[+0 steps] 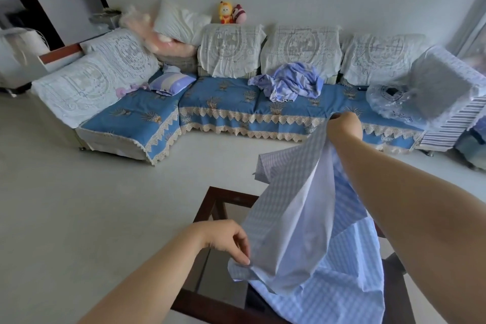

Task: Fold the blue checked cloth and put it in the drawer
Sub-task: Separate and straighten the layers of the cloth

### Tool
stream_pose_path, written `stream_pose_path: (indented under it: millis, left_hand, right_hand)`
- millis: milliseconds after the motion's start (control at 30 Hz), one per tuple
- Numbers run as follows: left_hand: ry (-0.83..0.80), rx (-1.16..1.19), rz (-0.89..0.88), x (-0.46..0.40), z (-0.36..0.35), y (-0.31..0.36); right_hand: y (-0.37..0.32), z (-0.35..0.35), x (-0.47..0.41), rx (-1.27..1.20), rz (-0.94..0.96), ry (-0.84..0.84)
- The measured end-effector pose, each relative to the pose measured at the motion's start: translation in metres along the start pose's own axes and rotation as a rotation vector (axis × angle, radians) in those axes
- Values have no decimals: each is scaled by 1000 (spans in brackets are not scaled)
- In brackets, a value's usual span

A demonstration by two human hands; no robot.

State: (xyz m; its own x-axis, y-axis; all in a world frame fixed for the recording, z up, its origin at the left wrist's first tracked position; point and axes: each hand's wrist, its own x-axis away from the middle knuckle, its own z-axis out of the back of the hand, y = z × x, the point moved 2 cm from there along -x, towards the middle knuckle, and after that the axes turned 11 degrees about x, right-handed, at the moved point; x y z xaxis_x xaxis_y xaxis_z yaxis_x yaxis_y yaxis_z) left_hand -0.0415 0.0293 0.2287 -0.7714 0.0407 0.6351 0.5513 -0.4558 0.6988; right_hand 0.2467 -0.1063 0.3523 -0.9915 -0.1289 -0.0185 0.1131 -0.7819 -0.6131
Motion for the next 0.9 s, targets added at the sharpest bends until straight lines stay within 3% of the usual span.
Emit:
stream_pose_path:
  millis: [267, 567, 667, 733, 833, 900]
  left_hand:
    - [-71, 103, -23, -35, -42, 33]
    - [81, 29, -59, -70, -89, 60]
    - [323, 21, 64, -75, -62, 46]
    - [650, 66, 152, -62, -18, 29]
    - [1126, -10, 115, -19, 43, 5]
    - [1214, -97, 85, 2, 70, 0]
  right_hand:
    - [10, 3, 7, -109, -103, -18]
    - [7, -7, 13, -175, -149, -27]
    - [18, -3, 9, -189, -187, -6]
    - [31, 3, 7, -196, -224, 9]
    - [43, 6, 4, -120, -200, 25]
    - [40, 5, 7, -50, -140, 18]
